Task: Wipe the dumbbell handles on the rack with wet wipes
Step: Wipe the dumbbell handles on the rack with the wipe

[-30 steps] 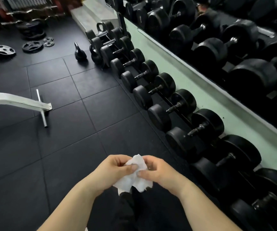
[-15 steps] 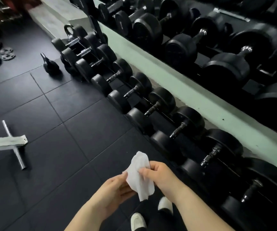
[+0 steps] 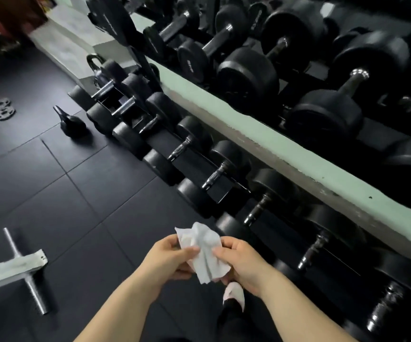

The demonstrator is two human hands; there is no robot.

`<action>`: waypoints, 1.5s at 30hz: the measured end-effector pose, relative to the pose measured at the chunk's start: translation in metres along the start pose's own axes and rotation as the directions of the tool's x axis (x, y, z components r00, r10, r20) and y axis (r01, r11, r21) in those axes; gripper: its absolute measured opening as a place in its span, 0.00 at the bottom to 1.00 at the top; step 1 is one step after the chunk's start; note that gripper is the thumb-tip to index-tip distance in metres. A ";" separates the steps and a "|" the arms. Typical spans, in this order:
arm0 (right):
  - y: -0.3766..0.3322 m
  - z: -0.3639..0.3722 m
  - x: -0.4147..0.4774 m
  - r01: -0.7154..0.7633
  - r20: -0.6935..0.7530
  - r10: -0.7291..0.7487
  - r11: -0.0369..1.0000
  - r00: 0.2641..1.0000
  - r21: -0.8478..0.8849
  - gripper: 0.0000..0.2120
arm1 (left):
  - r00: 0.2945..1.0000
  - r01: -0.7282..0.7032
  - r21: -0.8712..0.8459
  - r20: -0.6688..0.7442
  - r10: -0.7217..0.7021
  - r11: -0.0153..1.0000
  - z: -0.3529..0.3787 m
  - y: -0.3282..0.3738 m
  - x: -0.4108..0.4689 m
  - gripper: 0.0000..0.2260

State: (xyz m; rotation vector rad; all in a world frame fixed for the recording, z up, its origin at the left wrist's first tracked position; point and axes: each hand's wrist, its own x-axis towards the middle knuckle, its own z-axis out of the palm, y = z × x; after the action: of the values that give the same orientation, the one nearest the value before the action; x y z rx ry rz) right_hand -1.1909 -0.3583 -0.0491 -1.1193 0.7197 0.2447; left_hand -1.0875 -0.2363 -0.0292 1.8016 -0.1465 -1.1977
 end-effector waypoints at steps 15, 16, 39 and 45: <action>-0.118 0.137 0.196 0.155 -0.243 -0.045 0.878 0.969 0.453 0.11 | 0.940 -0.012 -0.207 0.331 0.082 0.978 -0.240 0.107 0.148 0.13; -0.124 0.145 0.205 0.172 -0.264 -0.049 0.867 0.963 0.468 0.11 | 0.928 -0.008 -0.197 0.363 0.081 0.980 -0.254 0.117 0.155 0.14; -0.069 0.043 0.247 0.097 -0.602 -0.080 0.995 0.795 -0.003 0.10 | 0.857 -0.461 0.394 0.430 0.284 0.795 -0.148 0.098 0.275 0.18; -0.014 -0.039 0.291 -0.027 -0.912 -0.042 0.998 0.409 -0.058 0.04 | 0.699 -0.675 0.446 0.643 0.314 0.587 -0.114 0.021 0.365 0.12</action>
State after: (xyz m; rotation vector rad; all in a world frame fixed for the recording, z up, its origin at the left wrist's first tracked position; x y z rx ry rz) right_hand -0.9802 -0.4476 -0.2337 -1.2869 1.7189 -0.4428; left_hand -0.8032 -0.3744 -0.2451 1.7436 -1.4977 -1.2118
